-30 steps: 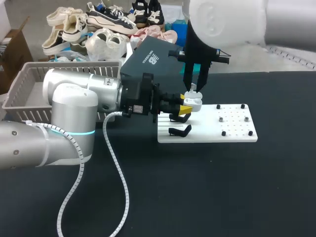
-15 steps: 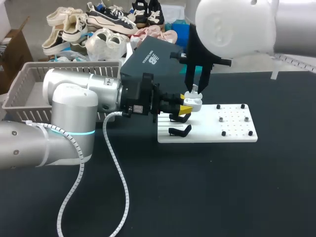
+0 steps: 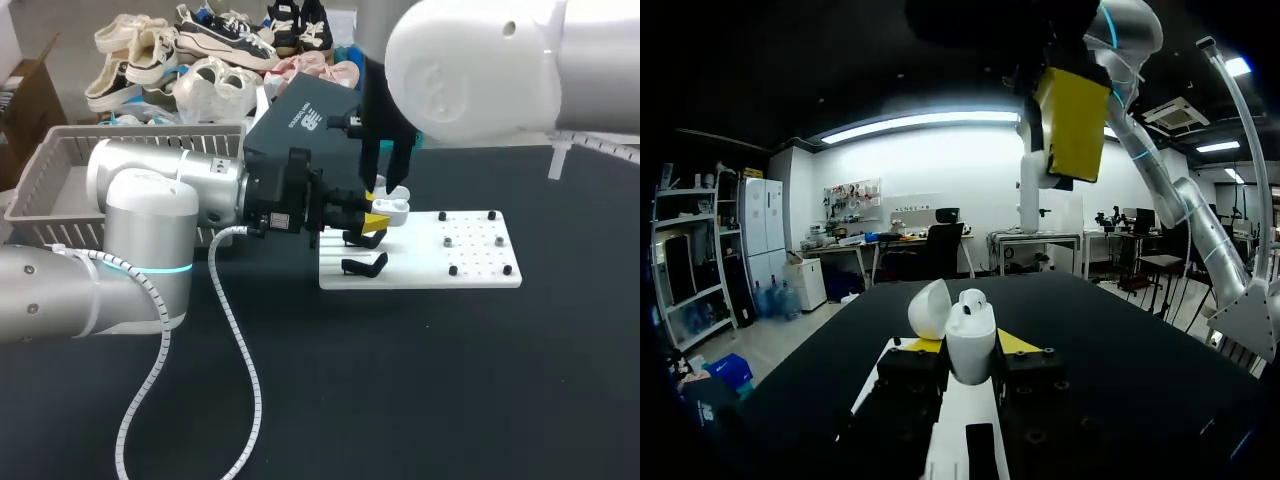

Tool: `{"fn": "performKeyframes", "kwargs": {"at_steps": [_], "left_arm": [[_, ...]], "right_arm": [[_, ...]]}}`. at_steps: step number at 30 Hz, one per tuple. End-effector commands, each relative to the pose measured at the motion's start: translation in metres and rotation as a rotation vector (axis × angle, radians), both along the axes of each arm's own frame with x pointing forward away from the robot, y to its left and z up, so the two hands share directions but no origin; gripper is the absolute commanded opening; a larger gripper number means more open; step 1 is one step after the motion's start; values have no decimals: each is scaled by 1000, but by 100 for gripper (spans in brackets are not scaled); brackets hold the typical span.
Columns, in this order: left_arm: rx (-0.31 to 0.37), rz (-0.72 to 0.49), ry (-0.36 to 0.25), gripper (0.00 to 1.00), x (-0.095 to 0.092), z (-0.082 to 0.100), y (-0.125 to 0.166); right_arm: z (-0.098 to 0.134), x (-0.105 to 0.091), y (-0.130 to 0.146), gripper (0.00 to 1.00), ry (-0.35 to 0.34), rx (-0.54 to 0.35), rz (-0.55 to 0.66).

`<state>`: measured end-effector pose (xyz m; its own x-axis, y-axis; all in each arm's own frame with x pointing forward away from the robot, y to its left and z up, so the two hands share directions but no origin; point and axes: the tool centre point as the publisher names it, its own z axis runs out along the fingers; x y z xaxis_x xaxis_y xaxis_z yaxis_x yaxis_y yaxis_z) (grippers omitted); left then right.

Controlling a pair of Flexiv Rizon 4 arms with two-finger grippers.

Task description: Pick up each earbud case from the left stands, insert the matching earbuds, close the lid, and place the case in the box.

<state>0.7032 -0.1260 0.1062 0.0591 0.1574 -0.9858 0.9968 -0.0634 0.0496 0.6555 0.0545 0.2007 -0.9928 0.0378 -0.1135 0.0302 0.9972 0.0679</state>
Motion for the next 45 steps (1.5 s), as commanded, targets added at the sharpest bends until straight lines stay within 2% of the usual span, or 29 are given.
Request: {"fn": "performKeyframes", "kwargs": {"at_steps": [1, 9, 25, 35, 45], "left_arm": [[-1, -3, 0, 0, 2, -1, -1], [-1, -3, 0, 0, 2, -1, -1], [-1, -3, 0, 0, 2, -1, -1], [-1, -3, 0, 0, 2, -1, -1], [-1, -3, 0, 0, 2, -1, -1]], "right_arm": [[-5, -7, -4, 0, -24, 10, 21], [-10, 2, 0, 0, 28, 28, 101], [-19, 25, -6, 0, 48, -10, 122], [-25, 31, -14, 0, 63, -24, 125], [-33, 27, -9, 0, 79, -30, 146]]}}
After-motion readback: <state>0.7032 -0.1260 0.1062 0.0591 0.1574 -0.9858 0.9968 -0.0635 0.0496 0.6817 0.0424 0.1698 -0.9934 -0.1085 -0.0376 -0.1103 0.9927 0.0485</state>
